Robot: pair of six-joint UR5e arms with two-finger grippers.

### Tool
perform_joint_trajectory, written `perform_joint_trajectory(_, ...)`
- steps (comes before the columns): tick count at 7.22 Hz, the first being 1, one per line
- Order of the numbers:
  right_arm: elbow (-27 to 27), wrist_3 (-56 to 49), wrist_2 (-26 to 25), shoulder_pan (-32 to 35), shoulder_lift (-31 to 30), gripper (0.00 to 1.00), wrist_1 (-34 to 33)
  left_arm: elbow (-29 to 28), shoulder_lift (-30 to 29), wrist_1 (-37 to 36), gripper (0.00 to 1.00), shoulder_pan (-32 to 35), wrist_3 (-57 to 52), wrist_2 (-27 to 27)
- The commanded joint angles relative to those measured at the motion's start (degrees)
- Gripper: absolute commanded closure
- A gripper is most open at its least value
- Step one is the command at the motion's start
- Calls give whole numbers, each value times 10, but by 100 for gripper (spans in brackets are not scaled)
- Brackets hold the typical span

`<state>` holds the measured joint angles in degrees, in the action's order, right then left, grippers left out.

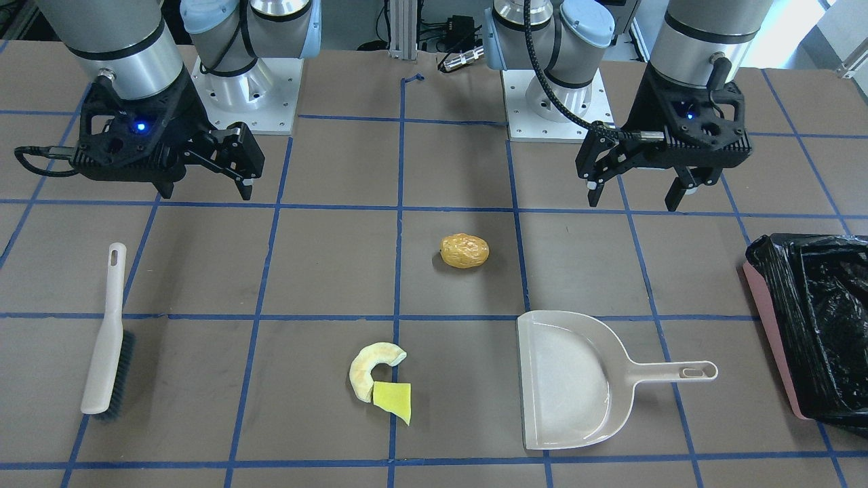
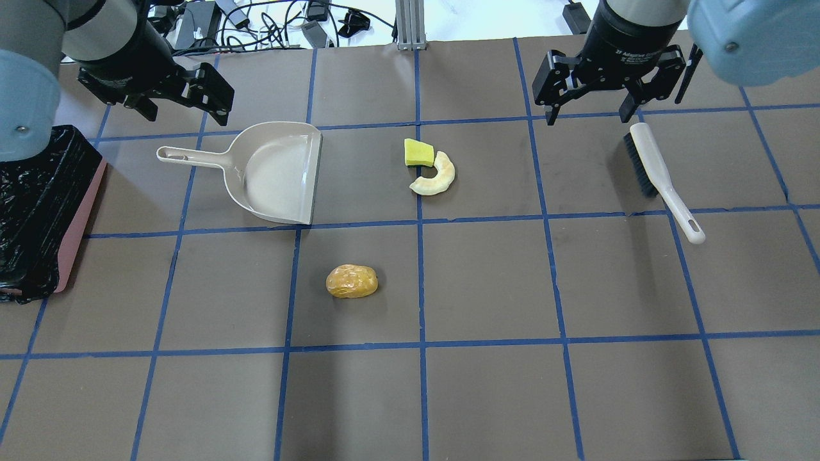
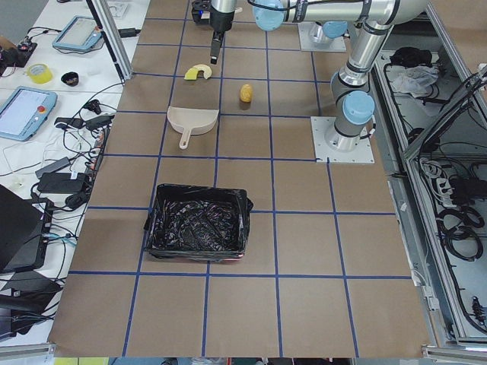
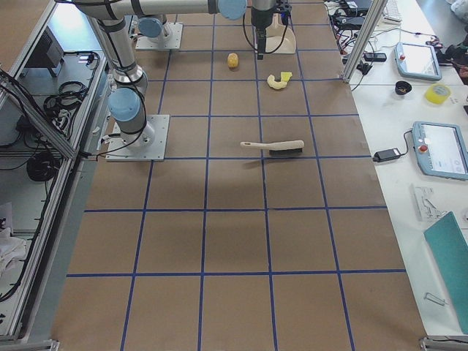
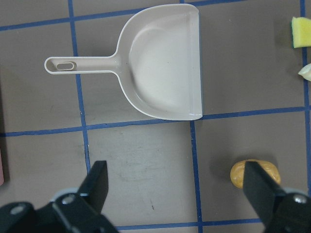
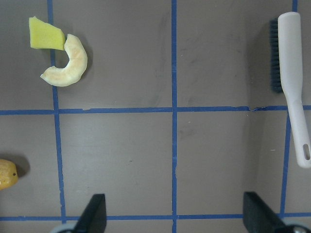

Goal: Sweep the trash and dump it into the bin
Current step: 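Move the left gripper toward the white dustpan handle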

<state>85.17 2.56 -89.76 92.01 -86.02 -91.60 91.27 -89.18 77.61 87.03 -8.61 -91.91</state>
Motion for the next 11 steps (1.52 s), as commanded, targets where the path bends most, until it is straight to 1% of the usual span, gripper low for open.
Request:
perform_joint_trajectory(1, 0, -5, 0, 0, 1, 0, -7, 0, -6, -1, 0, 0, -2, 0)
perform_joint_trajectory(3, 1, -5, 2, 0, 1, 0, -6, 1, -7, 3, 0, 0, 7, 1)
perform_joint_trajectory(4, 1, -5, -1, -1, 1, 0, -6, 1, -7, 4, 0, 0, 35, 1)
perform_joint_trajectory(5, 1, -5, 0, -1, 1, 0, -8, 1, -5, 5, 0, -3, 84, -5)
perform_joint_trajectory(7, -1, -5, -1, -3, 0, 0, -9, 13, -15, 1, 0, -6, 227, -11)
perform_joint_trajectory(9, -1, -6, -1, -3, 1, 0, -9, 24, -15, 7, 0, -13, 400, -2)
perform_joint_trajectory(10, 0, -7, -1, -3, 1, 0, -10, 23, -21, 7, 0, -19, 439, -1)
perform_joint_trajectory(11, 0, -7, 0, -3, 1, 0, -10, 21, -28, 7, 0, -25, 441, -5)
